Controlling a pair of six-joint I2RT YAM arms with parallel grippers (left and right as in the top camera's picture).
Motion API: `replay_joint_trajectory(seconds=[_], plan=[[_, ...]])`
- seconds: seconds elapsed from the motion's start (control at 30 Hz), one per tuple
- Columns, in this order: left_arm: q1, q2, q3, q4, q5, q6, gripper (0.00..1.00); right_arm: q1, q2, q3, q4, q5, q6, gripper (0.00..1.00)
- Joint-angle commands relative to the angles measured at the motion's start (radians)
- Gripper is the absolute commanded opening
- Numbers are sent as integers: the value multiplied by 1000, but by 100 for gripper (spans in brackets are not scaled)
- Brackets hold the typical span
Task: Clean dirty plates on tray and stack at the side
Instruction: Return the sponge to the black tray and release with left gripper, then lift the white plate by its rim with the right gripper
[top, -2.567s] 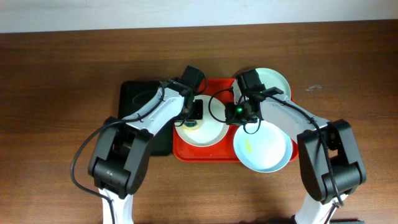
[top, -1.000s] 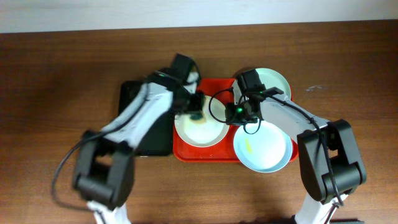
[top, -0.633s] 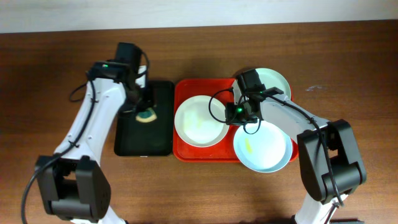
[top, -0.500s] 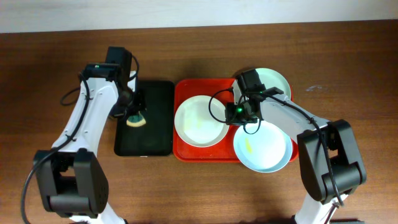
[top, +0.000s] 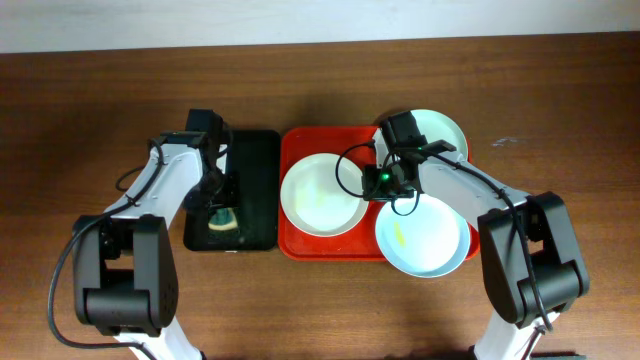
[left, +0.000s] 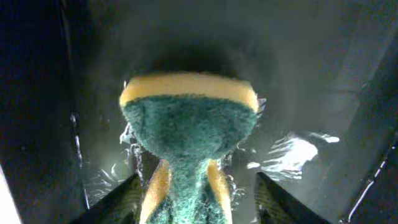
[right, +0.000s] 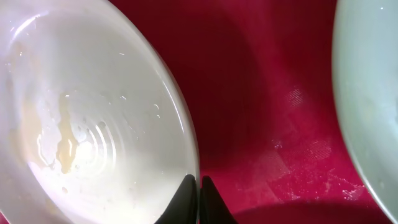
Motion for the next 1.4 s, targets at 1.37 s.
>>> replay_joint_trajectory(seconds=[1.37], plan=[[185,-506,253,-105,-10,-101,99,2,-52,214,-282,14,4,4]])
